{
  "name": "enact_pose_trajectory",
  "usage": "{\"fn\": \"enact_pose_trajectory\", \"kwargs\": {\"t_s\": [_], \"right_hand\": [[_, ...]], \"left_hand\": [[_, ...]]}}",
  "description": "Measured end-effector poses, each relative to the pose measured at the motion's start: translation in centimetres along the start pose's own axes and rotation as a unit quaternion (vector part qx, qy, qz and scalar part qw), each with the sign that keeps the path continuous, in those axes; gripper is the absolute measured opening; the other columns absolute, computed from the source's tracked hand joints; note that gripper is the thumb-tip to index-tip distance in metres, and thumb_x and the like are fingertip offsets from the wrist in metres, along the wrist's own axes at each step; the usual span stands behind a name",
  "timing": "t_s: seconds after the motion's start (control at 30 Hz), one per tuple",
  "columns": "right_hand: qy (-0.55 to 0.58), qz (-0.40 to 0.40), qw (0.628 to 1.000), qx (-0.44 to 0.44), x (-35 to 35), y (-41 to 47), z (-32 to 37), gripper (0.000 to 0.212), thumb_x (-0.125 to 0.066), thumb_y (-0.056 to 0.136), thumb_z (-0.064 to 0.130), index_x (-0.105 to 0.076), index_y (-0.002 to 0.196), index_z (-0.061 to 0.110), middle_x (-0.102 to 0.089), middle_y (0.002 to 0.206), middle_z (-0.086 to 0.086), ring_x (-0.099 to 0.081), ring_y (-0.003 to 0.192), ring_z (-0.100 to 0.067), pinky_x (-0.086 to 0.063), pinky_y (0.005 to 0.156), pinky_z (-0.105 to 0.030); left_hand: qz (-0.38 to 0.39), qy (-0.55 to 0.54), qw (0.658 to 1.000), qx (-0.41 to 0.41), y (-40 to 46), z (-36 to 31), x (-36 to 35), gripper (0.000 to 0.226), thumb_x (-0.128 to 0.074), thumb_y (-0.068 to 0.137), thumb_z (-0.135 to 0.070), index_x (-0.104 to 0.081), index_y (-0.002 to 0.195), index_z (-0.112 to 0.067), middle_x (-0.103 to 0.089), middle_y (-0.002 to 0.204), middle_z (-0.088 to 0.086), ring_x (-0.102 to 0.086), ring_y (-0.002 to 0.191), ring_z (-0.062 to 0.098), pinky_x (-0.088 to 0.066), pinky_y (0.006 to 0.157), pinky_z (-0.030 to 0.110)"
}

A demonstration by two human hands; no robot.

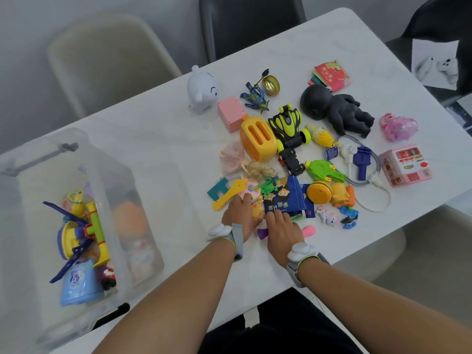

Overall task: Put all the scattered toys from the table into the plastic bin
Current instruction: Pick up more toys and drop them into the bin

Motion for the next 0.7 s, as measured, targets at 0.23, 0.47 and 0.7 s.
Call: {"fn": "enact_pose_trajectory", "kwargs": {"t_s": [0.23,0.47,0.7], "right_hand": [[0.065,-0.034,0.997,-0.002,1.5,0.7,-0.8,0.014,-0.045,0.088,0.011,-0.041,0.1,0.014,-0.048,0.098,-0.005,-0.04,0.075,-0.021,-0.027,0.055,-0.032],[0.104,-0.06,0.993,0.023,3.9,2.6,1.6,0.033,-0.054,0.091,0.043,-0.042,0.105,0.015,-0.053,0.093,-0.004,-0.058,0.068,-0.029,-0.039,0.05,-0.033],[0.11,-0.056,0.992,0.011,4.7,6.0,2.4,0.025,-0.048,0.098,0.031,-0.047,0.119,0.018,-0.067,0.102,-0.008,-0.066,0.081,-0.034,-0.04,0.056,-0.033]], "left_hand": [[-0.012,0.091,0.995,0.041,0.4,0.5,-1.0,0.049,-0.064,0.088,-0.041,-0.045,0.121,-0.011,-0.041,0.13,0.014,-0.052,0.111,0.035,-0.043,0.071,0.039],[-0.031,0.024,0.994,0.104,-2.1,3.8,-0.9,0.05,-0.06,0.086,-0.043,-0.042,0.118,-0.008,-0.042,0.122,0.011,-0.057,0.103,0.032,-0.047,0.072,0.038],[-0.076,-0.056,0.991,0.093,-3.3,5.7,1.4,0.055,-0.06,0.084,-0.039,-0.035,0.125,-0.012,-0.063,0.108,0.006,-0.062,0.095,0.034,-0.052,0.073,0.041]]}}
Point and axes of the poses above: each hand's wrist, its own y-axis towards the middle knuckle, its own x-axis out of the back of the hand, z = x × y, the point moved 8 cm from there along y, towards the middle knuckle
